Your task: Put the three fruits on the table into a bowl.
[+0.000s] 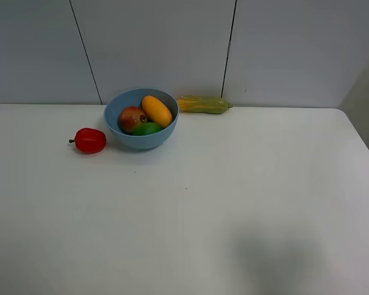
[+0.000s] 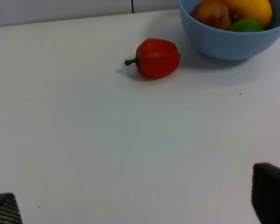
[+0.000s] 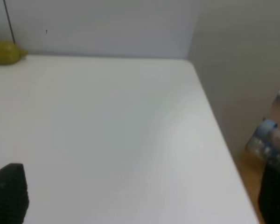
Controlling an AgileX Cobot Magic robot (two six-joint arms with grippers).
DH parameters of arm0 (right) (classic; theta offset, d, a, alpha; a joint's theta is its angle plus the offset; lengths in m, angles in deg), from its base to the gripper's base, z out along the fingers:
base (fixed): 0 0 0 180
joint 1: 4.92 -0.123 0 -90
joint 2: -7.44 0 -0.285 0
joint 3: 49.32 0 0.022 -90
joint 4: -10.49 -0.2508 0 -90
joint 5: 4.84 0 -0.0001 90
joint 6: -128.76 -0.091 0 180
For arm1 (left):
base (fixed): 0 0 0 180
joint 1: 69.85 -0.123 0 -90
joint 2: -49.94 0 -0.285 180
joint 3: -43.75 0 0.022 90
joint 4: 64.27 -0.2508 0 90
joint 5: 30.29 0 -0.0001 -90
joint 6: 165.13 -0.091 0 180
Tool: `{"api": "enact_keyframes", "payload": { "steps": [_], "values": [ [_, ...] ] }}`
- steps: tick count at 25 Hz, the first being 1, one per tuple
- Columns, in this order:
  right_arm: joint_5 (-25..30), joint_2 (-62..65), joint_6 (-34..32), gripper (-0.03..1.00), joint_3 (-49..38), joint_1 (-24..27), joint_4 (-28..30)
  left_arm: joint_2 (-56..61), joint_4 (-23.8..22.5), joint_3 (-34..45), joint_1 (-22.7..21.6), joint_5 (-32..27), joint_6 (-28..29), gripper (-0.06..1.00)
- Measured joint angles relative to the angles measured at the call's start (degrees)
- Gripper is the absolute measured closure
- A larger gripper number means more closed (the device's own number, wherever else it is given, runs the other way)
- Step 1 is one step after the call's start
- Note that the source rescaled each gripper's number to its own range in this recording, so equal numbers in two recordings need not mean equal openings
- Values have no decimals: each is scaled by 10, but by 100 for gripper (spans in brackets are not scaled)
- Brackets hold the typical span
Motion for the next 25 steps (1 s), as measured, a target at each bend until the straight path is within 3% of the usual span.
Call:
{"api": "enact_keyframes", "payload": {
  "steps": [4, 8, 22, 25],
  "values": [
    [45, 0, 0, 23, -7, 0, -6, 0, 0, 0, 0, 0, 0, -6],
    [46, 0, -22, 30, -10, 0, 7, 0, 0, 0, 0, 0, 0, -6],
    [47, 0, -51, 30, -10, 0, 30, 0, 0, 0, 0, 0, 0, -6],
    [47, 0, -51, 13, -10, 0, 34, 0, 0, 0, 0, 0, 0, -6]
  ]
}}
